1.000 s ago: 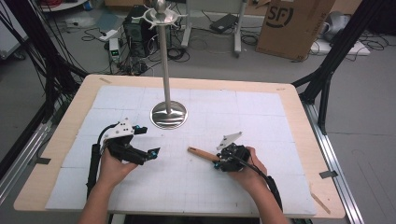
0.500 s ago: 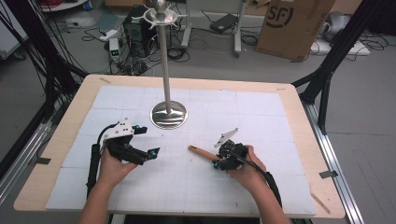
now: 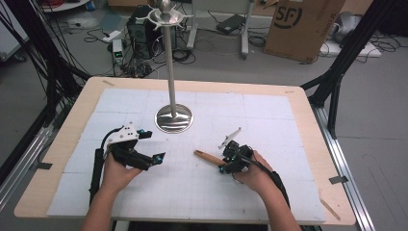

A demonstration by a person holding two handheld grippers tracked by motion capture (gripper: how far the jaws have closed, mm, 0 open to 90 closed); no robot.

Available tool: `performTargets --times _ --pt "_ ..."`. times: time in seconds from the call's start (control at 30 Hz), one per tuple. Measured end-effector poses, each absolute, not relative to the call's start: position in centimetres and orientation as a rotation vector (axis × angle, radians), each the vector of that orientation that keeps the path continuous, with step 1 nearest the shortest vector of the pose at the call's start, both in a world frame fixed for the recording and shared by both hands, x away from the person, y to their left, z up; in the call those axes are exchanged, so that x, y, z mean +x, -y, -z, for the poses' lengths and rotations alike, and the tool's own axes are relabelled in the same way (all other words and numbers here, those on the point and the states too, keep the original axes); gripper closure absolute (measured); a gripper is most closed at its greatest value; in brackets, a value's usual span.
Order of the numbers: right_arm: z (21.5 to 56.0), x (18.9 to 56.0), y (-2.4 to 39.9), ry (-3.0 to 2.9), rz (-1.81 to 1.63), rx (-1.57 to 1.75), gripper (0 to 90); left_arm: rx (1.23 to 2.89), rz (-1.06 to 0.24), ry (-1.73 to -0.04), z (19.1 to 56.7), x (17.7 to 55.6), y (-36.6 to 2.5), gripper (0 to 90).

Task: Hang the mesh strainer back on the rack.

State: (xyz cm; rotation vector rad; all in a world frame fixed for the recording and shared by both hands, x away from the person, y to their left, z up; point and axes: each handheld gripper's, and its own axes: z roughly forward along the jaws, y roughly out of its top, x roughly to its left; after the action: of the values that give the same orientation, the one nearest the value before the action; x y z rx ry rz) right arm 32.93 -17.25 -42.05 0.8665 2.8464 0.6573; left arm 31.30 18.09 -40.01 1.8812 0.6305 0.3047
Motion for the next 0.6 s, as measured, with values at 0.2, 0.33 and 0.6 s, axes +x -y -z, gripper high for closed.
performTargets --times 0.2,0.33,0.6 --pt "42.0 32.8 17.2 -2.831 -0.654 0.872 68.5 1.880 -0.309 -0.635 40.0 31.3 -18.2 5.1" --pt "41.8 32.5 17.0 -2.804 -0.678 0.811 68.7 1.880 -0.309 -0.638 40.0 31.3 -18.3 5.1" --pt "39.7 32.4 18.1 -2.676 -0.928 0.817 68.6 1.874 -0.307 -0.638 39.9 31.3 -18.4 5.0"
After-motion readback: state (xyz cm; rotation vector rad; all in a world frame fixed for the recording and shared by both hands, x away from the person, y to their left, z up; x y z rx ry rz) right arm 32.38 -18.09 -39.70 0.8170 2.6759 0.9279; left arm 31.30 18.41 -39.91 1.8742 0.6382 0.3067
